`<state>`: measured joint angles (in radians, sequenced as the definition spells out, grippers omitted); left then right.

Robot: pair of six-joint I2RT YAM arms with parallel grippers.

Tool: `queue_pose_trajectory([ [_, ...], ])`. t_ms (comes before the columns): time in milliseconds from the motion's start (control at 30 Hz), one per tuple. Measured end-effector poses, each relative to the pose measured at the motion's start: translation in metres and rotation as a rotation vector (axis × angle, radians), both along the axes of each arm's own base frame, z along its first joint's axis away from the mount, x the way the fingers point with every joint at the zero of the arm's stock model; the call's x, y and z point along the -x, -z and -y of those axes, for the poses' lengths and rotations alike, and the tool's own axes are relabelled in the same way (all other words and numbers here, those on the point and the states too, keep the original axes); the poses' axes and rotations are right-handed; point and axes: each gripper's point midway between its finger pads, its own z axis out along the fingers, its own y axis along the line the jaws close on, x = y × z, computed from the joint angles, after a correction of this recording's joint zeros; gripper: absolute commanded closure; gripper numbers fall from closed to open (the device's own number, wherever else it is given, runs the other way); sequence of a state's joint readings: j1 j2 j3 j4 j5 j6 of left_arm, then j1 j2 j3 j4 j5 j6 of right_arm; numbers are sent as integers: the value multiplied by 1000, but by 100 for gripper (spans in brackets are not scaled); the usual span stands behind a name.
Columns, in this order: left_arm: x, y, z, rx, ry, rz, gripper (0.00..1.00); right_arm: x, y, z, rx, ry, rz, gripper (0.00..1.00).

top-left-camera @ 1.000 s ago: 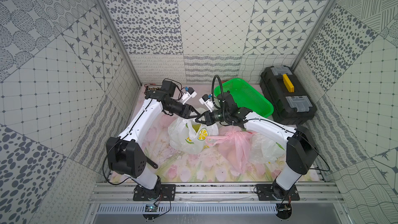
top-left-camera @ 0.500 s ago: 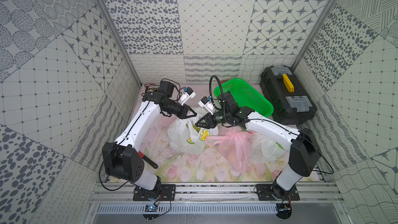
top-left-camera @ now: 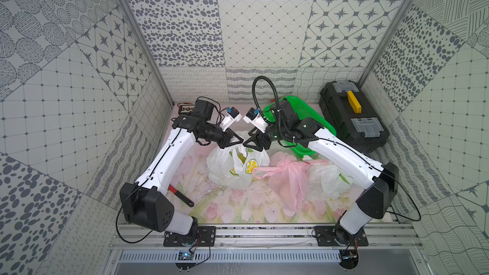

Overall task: Place the pears into plastic bags & tie knots
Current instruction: Tie the plastic bag at the center of the board.

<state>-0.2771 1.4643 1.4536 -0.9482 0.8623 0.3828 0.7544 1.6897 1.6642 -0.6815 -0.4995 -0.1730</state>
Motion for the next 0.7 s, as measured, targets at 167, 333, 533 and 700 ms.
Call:
queue_pose_trajectory([
  [167, 2, 3, -1, -17, -4, -11, 100, -10, 11, -7, 15, -21, -16, 41],
  [333, 3, 4, -2, -19, -6, -16, 100, -9, 10, -10, -1, -41, -30, 40],
  [533, 2, 6, -3, -26, -10, -21, 100, -5, 12, -11, -31, -72, -64, 35],
  [700, 1, 7, -3, -30, -11, -22, 100, -4, 24, -5, -36, -83, -110, 34],
])
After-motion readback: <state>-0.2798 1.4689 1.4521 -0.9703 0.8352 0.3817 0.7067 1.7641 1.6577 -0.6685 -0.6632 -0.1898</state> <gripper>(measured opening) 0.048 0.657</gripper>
